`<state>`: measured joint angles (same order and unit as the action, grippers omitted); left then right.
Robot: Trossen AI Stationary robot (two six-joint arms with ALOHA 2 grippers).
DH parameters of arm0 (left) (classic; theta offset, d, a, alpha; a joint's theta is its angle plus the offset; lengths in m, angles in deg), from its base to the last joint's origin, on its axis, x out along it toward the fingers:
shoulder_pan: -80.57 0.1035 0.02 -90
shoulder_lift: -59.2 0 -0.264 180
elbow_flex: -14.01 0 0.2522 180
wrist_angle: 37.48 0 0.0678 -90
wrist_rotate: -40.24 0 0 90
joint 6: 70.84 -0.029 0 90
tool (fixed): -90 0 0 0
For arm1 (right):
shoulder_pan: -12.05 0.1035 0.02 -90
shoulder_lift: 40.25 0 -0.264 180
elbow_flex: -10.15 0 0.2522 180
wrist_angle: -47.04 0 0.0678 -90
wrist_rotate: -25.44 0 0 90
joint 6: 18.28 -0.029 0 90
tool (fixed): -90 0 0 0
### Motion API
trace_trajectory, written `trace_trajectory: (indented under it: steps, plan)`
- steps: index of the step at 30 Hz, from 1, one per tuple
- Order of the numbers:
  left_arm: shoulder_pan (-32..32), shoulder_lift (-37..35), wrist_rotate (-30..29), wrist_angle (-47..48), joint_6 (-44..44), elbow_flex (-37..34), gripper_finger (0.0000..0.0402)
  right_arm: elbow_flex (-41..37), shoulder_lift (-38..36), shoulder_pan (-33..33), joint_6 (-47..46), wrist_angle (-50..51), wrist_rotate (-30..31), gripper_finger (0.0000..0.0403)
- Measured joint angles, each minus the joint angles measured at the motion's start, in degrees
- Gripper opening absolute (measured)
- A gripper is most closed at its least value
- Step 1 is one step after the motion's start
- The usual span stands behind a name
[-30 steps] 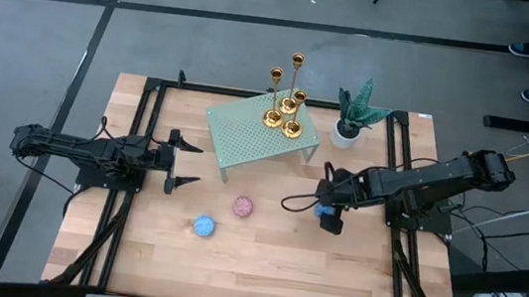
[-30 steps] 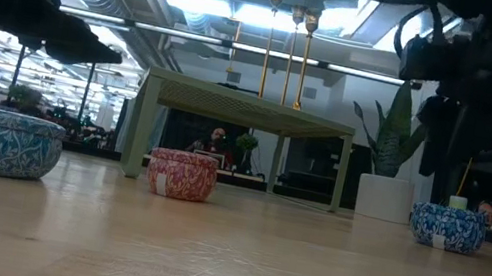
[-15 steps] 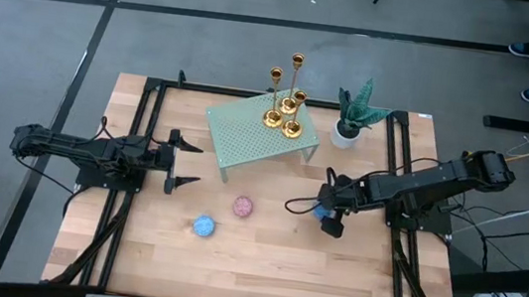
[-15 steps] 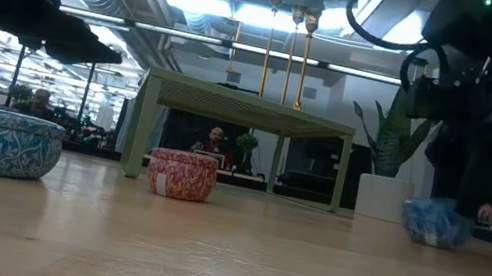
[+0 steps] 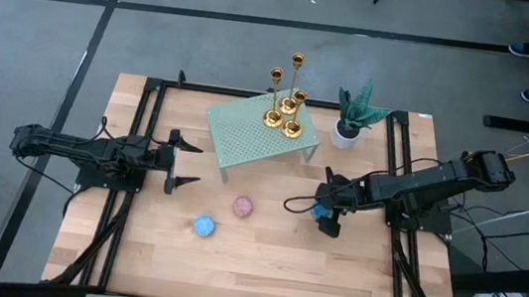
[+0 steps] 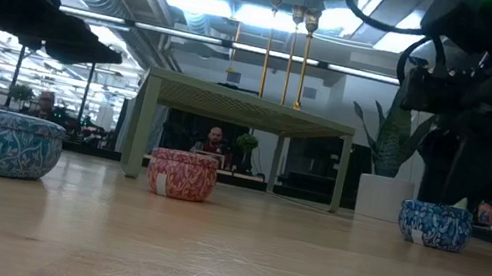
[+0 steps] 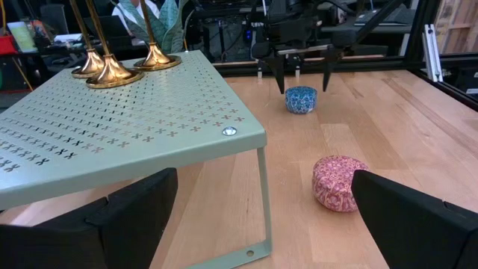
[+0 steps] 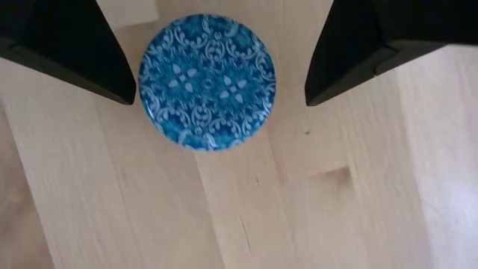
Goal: Pick & Place candle stick holders
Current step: Put the blue scented candle on the shelf
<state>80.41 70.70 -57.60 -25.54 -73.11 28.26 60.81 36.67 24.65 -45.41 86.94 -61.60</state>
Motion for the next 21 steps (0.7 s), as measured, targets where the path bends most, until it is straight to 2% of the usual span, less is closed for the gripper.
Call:
trace_trajectory:
  steps: [21]
  plan:
    - [-0.01, 0.01, 0.00, 0.04, 0.01, -0.02, 0.0400, 0.00, -0.02, 0.02, 2.04, 0.01, 1.53, 0.0392]
